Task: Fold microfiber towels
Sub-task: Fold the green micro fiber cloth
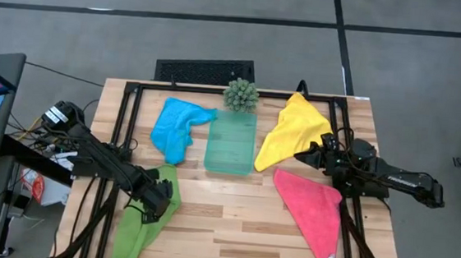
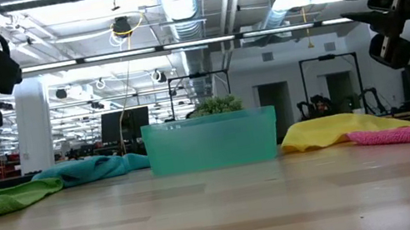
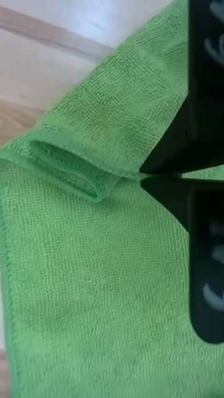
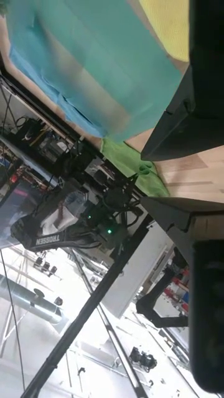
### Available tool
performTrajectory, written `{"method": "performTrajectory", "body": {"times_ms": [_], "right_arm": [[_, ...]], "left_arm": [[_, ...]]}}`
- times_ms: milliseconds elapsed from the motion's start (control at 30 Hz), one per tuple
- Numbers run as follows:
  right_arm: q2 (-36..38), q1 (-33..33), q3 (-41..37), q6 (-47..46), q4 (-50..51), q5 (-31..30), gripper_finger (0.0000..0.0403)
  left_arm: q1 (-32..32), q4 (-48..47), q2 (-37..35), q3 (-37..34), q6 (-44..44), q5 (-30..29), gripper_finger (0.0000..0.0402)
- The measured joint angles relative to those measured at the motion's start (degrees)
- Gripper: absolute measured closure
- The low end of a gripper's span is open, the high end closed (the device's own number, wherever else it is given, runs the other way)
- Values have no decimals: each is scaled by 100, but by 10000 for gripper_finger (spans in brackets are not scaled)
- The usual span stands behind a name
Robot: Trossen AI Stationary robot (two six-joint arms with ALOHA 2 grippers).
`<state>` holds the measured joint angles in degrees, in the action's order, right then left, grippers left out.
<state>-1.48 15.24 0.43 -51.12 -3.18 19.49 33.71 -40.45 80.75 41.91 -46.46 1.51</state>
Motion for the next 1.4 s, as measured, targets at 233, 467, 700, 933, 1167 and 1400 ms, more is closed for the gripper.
{"method": "performTrajectory", "body": {"times_ms": [233, 467, 700, 933, 1167, 1400], "right_arm": [[-2, -40, 2, -474, -294, 11, 274], [-19, -342, 80, 211, -647, -2, 275], [-683, -659, 524, 1020, -631, -63, 287], [-2083, -1091, 1171, 2230, -627, -181, 296], [-3843, -1746, 1857, 2615, -585, -261, 296], [-5553, -2703, 2336, 2098, -586, -1480, 296]], "left_arm": [[-357, 68, 0, 28, -795, 511, 401], [-833, 76, 0, 610, -1092, 532, 401], [-1273, 70, -2, 1436, -1186, 433, 401], [-1814, 246, -4, 1965, -2145, 82, 401], [-2326, 717, -4, 1989, -3549, -49, 401], [-2650, 856, -4, 1989, -3043, -73, 401]]}}
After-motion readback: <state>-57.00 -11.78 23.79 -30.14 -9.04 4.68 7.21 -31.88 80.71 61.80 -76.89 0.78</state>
